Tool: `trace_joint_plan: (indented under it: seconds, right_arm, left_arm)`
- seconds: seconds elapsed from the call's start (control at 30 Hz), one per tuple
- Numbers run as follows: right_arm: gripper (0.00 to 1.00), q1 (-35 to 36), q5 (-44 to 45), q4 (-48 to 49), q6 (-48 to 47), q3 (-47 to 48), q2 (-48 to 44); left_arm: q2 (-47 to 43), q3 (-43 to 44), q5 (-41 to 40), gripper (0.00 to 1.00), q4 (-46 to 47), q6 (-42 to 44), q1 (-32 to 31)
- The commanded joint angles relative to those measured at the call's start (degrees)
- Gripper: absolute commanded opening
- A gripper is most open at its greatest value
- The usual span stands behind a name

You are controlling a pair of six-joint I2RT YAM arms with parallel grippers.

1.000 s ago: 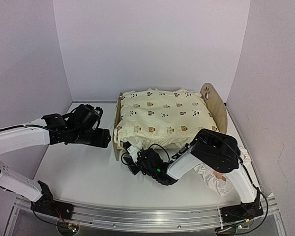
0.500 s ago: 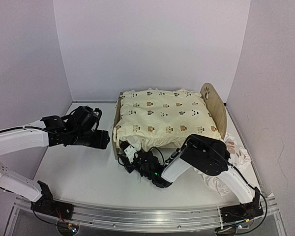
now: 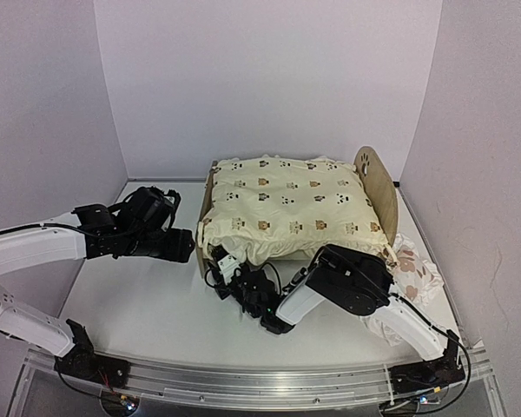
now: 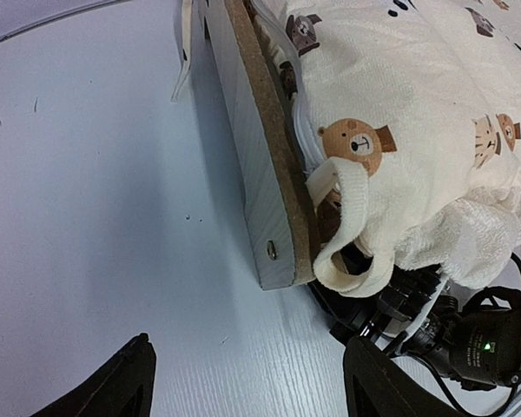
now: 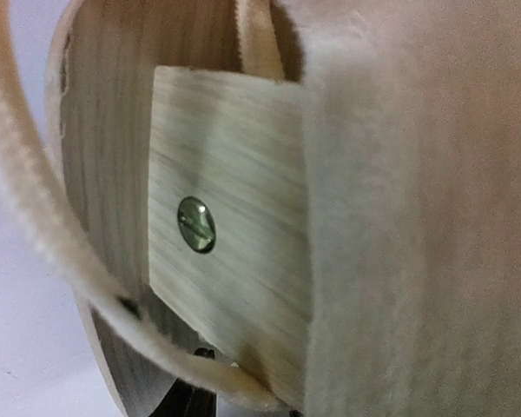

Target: Set up the pet bed

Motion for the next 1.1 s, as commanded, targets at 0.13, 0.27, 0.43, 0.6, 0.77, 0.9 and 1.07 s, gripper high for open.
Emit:
trace_joint_plan:
  seconds: [0.13,0.27,0.43,0.6,0.77,0.9,1.07]
  right_arm:
    - [0.12,-0.67,2.99,1.46,0.27,1.74,1.23]
    - [0.06,-0.59,1.67,1.50,1.33,-0.03,0.32]
    - [0.00,-0.18,-1.76,1.44,4.42,-3.47,-1.66]
    - [0.00,2.07,-4.57,1.42,5.48,-10.85,-7.13]
    - [0.00,5.30,-8.37,0.29,6.53,-19.25,-14.49]
    - [0.00,7.94,-11.64,-2.27,7.06,-24.33,-20.27]
    - [0.00,10.01,-16.51,-7.09,10.96,-28.60,-26.47]
  left_arm:
    - [0.11,-0.40,-0.74,0.76,1.68,1.39,0.20]
    - [0.45,-0.54,-0.66,0.76,2.06,1.48,0.21]
    - [0.74,-0.53,-0.66,0.76,2.16,1.47,0.25]
    - [0.68,-0.30,-0.57,0.76,1.95,1.51,0.30]
    - [1.16,0.46,-0.48,0.76,2.07,1.65,0.31]
    - [1.21,0.74,-0.04,0.76,2.14,1.56,0.39]
    - [0.94,0.13,2.06,0.75,1.06,0.65,0.39]
